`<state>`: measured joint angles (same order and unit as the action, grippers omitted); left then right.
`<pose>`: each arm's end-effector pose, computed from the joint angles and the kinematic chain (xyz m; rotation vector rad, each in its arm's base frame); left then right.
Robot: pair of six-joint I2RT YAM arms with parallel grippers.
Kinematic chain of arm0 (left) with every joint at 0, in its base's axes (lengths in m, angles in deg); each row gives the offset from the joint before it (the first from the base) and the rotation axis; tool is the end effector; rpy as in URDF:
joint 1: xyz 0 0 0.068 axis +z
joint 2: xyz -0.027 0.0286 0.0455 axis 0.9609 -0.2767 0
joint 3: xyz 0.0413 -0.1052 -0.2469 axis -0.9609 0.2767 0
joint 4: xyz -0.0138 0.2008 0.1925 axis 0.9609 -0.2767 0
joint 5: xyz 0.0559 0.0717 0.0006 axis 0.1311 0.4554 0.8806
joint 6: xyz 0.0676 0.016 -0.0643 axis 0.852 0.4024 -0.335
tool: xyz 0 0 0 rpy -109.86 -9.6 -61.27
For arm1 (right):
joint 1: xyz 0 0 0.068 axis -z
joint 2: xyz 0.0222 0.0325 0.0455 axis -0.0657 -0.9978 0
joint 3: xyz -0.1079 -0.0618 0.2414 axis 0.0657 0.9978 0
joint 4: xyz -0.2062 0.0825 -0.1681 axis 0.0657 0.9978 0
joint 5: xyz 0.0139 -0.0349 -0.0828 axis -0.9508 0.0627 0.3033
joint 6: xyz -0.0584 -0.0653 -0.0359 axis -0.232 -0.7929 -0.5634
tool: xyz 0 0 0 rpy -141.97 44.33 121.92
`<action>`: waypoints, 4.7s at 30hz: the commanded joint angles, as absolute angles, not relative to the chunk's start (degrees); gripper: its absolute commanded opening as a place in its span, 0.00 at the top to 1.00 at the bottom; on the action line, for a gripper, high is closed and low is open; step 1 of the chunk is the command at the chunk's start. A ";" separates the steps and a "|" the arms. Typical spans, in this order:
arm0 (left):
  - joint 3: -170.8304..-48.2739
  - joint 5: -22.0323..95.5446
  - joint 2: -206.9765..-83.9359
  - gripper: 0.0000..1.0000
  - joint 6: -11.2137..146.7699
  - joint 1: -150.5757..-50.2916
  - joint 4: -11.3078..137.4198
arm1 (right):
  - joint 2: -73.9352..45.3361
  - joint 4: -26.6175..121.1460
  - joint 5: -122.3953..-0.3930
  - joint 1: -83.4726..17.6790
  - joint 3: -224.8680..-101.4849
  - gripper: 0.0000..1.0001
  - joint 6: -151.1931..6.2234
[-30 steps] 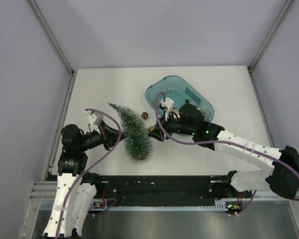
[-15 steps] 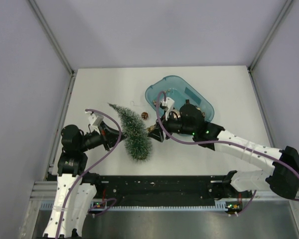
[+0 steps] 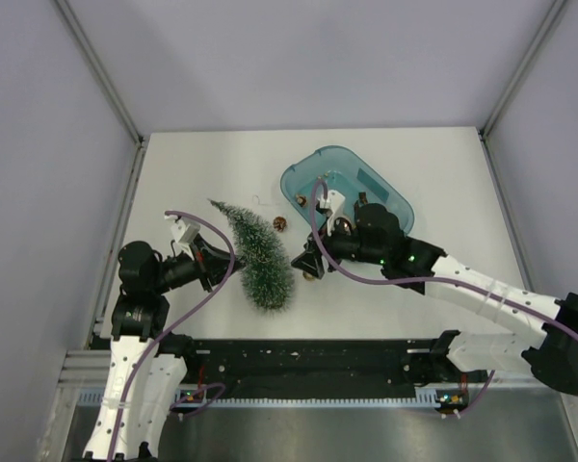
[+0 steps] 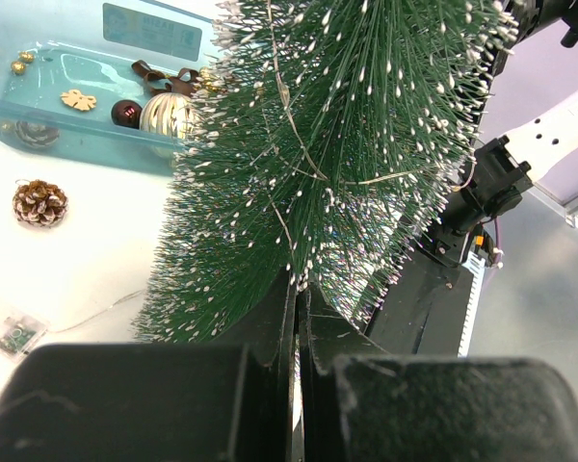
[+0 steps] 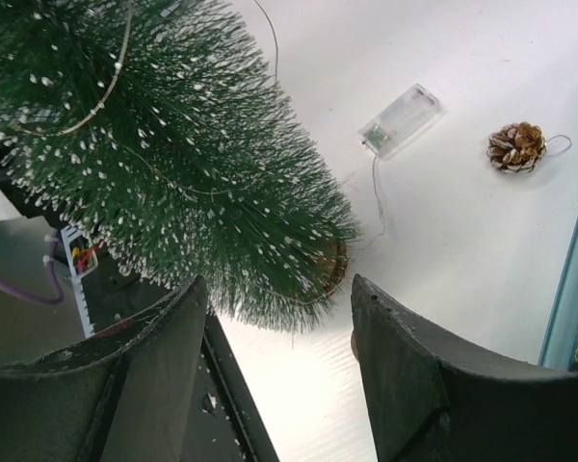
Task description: Decorate the small christmas tree
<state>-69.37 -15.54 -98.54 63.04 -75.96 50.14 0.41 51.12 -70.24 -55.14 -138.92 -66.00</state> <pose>0.1605 -0.0802 0.3000 0.6035 1.6540 -1.1223 0.1880 0.2742 0.2921 -0.8566 1.8463 1.0142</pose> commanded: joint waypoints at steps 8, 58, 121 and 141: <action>-69.11 -15.54 -97.56 1.00 64.15 -75.96 49.44 | 2.98 55.54 -62.56 -51.33 -142.20 0.38 -67.17; -69.46 -13.69 -97.30 1.00 65.12 -75.95 47.95 | -29.03 65.57 -32.22 -31.02 -155.84 0.87 -56.54; -65.16 -8.68 -88.86 1.00 58.88 -75.96 52.78 | -4.68 69.51 -53.95 -55.45 -180.89 0.69 -58.64; -65.86 -6.75 -88.86 1.00 60.64 -76.04 50.32 | -3.43 56.09 -65.00 -56.50 -131.32 0.39 -60.75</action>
